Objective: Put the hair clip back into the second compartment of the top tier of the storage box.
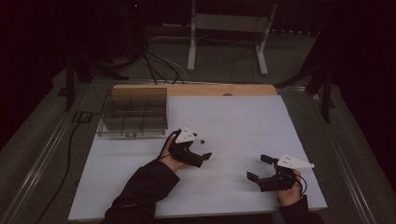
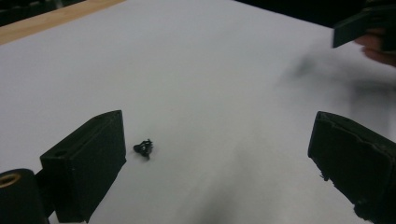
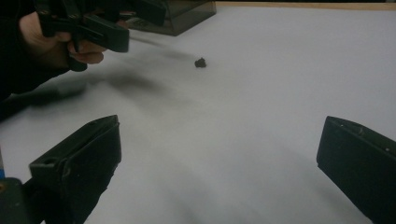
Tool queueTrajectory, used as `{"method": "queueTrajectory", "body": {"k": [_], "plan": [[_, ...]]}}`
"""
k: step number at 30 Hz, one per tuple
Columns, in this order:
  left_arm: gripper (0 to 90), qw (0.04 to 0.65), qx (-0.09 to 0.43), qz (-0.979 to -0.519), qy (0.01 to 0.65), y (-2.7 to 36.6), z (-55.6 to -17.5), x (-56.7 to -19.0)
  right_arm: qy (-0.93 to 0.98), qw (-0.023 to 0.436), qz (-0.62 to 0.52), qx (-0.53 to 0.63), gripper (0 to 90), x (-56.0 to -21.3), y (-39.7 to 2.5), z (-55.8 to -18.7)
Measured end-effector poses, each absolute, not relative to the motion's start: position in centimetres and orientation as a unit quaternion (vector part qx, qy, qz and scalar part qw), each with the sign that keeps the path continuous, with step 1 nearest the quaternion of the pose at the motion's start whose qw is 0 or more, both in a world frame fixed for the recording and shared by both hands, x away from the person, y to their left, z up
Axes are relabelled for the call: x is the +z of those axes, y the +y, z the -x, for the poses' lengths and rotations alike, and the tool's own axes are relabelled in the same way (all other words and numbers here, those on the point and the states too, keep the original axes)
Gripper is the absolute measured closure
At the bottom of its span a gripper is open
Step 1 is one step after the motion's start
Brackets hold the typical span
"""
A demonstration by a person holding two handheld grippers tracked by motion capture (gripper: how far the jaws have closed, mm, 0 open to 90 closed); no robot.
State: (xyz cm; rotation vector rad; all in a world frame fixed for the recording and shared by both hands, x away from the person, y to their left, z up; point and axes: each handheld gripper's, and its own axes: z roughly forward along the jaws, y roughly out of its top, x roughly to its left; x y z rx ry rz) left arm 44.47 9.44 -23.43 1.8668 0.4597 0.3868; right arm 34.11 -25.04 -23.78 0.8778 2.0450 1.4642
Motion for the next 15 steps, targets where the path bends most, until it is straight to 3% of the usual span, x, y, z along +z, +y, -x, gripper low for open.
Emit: {"method": "queueTrajectory", "body": {"k": [11, 15], "plan": [[8.1, 0.533, 0.166, -0.8, 0.222, 8.9, -46.2, -24.1, 0.745, 0.239, -0.319, 0.535, 0.0, -23.8, -25.1, -34.1], [16.1, 0.523, 0.166, -0.804, 0.23, 8.6, -46.7, -24.2, 0.745, 0.238, -0.32, 0.534, 0.0, -23.8, -25.1, -34.1]]}}
